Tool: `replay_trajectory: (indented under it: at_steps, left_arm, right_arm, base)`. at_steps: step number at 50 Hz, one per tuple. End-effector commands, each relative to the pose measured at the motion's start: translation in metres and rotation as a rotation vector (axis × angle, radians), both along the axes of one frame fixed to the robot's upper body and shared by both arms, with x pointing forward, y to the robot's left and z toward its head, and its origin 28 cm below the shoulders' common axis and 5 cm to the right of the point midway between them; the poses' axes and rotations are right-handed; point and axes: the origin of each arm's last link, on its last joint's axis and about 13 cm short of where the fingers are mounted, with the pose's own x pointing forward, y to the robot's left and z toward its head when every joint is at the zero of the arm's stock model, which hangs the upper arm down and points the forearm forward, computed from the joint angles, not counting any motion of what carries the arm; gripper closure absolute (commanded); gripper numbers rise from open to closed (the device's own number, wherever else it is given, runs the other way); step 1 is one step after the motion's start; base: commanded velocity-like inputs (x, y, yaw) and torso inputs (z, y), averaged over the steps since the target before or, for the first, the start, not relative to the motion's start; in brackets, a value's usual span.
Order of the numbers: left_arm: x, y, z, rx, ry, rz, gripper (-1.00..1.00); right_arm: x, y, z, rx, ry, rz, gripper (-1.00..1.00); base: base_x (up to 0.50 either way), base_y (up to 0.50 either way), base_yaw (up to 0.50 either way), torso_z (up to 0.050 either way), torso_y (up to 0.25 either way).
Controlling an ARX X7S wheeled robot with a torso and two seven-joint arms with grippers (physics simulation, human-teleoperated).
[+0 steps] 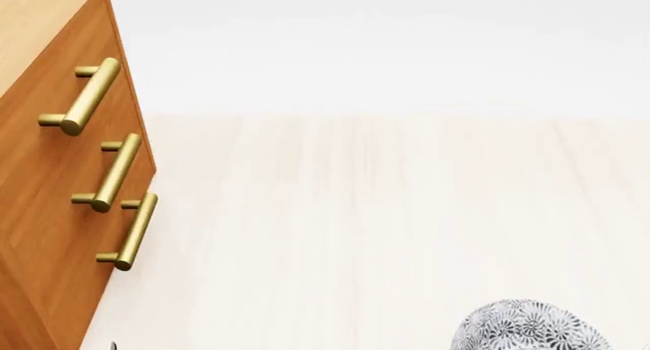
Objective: Put the bowl on top of the cabinet.
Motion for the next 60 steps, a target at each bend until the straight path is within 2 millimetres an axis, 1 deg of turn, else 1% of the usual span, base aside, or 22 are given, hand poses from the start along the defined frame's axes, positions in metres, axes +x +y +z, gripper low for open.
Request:
replay_trajectory:
  at_steps: [1,13,27,31,43,52,60]
  left_arm:
    - [0.0,0.0,0.0,0.001,0.001,0.001,-1.0]
    - [0.0,0.001,0.0,0.0,-0.002,0.003,-1.0]
    - [-0.001,0.001,0.001,0.001,-0.003,0.003,-1.0]
    - [0.0,0.001,0.001,0.001,-0.003,0.003,-1.0]
    - [0.001,0.001,0.0,0.0,0.002,0.001,-1.0]
    - [0.001,0.001,0.0,0.0,0.001,0.002,-1.0]
    - [0.0,0.001,0.001,0.001,-0.003,0.004,-1.0]
  right_arm:
    - [0.003,-0.002,-0.001,0.037,0.024,0.034,-1.0]
    - [0.005,-0.003,-0.003,0.075,0.064,0.016,-1.0]
    - [0.016,-0.002,-0.005,0.066,0.141,0.033,-1.0]
    - [0.022,-0.001,-0.006,0.062,0.168,0.078,-1.0]
    - [0.031,-0.001,-0.008,0.062,0.206,0.103,-1.0]
    - [0.032,-0.002,-0.008,0.07,0.21,0.093,-1.0]
    - [0.042,-0.002,-0.012,0.092,0.271,0.166,-1.0]
  base:
    - [0.0,0.0,0.0,0.0,0.0]
    - [0.0,0.0,0.0,0.0,0.0]
    - [0.0,0.0,0.0,0.0,0.0]
    - [0.0,0.0,0.0,0.0,0.0]
    - [0.0,0.0,0.0,0.0,0.0]
    - [0.0,0.0,0.0,0.0,0.0]
    - [0.0,0.0,0.0,0.0,0.0]
